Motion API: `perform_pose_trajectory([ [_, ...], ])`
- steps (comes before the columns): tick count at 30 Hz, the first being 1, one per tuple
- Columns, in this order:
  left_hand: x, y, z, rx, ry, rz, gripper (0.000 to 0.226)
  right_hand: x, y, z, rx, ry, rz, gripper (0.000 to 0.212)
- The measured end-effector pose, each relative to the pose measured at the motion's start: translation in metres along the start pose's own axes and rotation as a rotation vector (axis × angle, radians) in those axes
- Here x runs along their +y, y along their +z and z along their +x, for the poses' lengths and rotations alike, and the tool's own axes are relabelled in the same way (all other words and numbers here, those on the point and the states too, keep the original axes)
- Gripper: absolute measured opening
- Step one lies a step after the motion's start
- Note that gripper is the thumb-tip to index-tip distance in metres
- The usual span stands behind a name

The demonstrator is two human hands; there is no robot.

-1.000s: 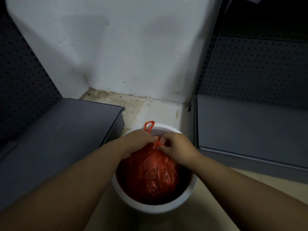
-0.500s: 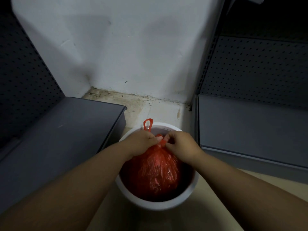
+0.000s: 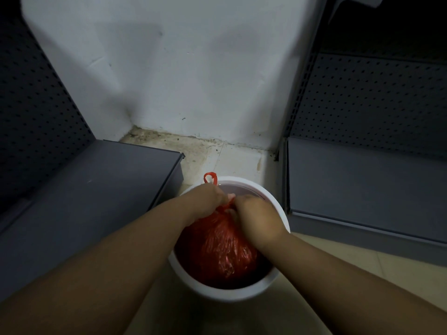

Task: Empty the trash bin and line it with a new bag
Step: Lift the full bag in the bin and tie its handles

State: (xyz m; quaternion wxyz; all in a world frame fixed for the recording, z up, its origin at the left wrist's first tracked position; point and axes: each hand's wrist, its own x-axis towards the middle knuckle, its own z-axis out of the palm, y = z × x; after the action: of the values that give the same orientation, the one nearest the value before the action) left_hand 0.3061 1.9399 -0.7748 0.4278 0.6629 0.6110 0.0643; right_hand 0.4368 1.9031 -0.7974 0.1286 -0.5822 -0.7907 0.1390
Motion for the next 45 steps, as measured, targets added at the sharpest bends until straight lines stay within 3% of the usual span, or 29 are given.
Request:
perform_pose_trajectory([
  [4, -0.01, -0.009, 0.001, -0.011, 0.072, -0.029, 0.029, 0.002, 0.002, -0.002, 0.0, 0.003, -0.049, 0.025],
  [8, -0.014, -0.017, 0.009, 0.063, 0.183, 0.281, 0.023, 0.005, 0.003, -0.008, -0.03, 0.026, -0.073, 0.021],
  [14, -0.007, -0.017, 0.016, 0.184, 0.181, 0.608, 0.031, 0.01, 0.004, -0.01, -0.171, 0.122, -0.008, 0.022],
  [18, -0.003, -0.016, 0.014, 0.205, 0.213, 0.578, 0.027, 0.009, 0.005, -0.007, -0.056, 0.131, 0.071, 0.041],
  [20, -0.002, -0.017, 0.014, 0.201, 0.217, 0.573, 0.025, 0.004, 0.008, -0.005, -0.094, 0.135, 0.032, 0.048],
  [25, -0.012, -0.02, 0.012, 0.194, 0.264, 0.472, 0.024, -0.002, 0.008, 0.01, -0.145, 0.174, 0.114, 0.024],
  [27, -0.021, -0.027, 0.01, 0.305, 0.269, 0.252, 0.022, -0.001, 0.006, 0.014, -0.164, 0.207, 0.169, 0.022],
  [29, -0.03, -0.036, 0.006, 0.52, 0.23, 0.023, 0.02, 0.001, 0.004, 0.016, -0.169, 0.233, 0.201, 0.023],
  [30, -0.036, -0.041, 0.005, 0.618, 0.195, -0.027, 0.021, 0.001, 0.004, 0.017, -0.167, 0.243, 0.214, 0.022],
  [32, -0.05, -0.049, 0.004, 0.697, 0.129, 0.1, 0.025, 0.001, 0.004, 0.017, -0.159, 0.259, 0.238, 0.02],
  [37, -0.082, -0.037, 0.01, 0.453, 0.185, 0.504, 0.034, 0.002, 0.0, 0.018, -0.154, 0.288, 0.266, 0.009],
  [41, -0.09, -0.024, 0.02, 0.309, 0.228, 0.62, 0.046, 0.004, -0.003, 0.02, -0.131, 0.306, 0.261, 0.04],
  [45, -0.089, -0.025, 0.023, 0.256, 0.203, 0.63, 0.051, 0.006, -0.007, 0.021, -0.143, 0.327, 0.275, 0.043],
])
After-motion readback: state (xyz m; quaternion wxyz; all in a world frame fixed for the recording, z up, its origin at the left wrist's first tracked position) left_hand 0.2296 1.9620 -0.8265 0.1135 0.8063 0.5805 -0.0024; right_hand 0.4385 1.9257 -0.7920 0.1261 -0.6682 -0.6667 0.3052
